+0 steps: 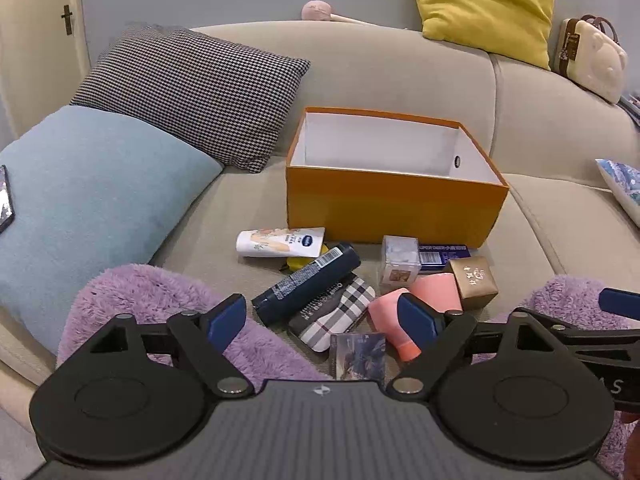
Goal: Organize rigid objects
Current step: 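Lower the left tool and grasp the dark photo-card box while the right tool approaches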
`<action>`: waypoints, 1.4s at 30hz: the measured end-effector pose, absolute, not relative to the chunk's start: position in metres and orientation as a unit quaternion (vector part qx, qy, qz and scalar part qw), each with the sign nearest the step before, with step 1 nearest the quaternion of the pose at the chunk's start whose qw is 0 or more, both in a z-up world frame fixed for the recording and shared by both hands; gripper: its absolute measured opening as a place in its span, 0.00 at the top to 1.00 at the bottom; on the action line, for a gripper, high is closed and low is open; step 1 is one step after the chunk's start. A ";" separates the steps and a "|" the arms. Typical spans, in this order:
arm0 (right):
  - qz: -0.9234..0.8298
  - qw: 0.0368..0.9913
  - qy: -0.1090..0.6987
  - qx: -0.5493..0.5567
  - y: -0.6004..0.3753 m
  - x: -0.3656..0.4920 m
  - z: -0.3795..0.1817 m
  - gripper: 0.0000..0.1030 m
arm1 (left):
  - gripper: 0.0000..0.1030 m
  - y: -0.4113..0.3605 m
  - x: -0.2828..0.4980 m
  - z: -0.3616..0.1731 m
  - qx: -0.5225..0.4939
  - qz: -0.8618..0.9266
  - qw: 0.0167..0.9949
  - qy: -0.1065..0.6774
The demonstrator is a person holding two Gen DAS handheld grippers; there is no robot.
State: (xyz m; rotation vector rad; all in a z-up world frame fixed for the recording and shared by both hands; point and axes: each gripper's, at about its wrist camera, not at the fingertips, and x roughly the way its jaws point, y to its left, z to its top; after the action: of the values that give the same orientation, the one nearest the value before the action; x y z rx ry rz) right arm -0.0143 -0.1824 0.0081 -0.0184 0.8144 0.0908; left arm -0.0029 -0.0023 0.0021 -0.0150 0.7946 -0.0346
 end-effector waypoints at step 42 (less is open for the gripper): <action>0.169 0.797 0.578 0.048 -0.159 0.086 -0.119 0.83 | 0.41 -0.013 0.121 -0.145 0.027 -0.146 0.765 0.627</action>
State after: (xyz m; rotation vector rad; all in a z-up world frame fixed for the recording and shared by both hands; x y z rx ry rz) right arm 0.0864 -0.1589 -0.1191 0.1023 1.2409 0.3621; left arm 0.1211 -0.0132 -0.1445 0.0593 1.3622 -0.3178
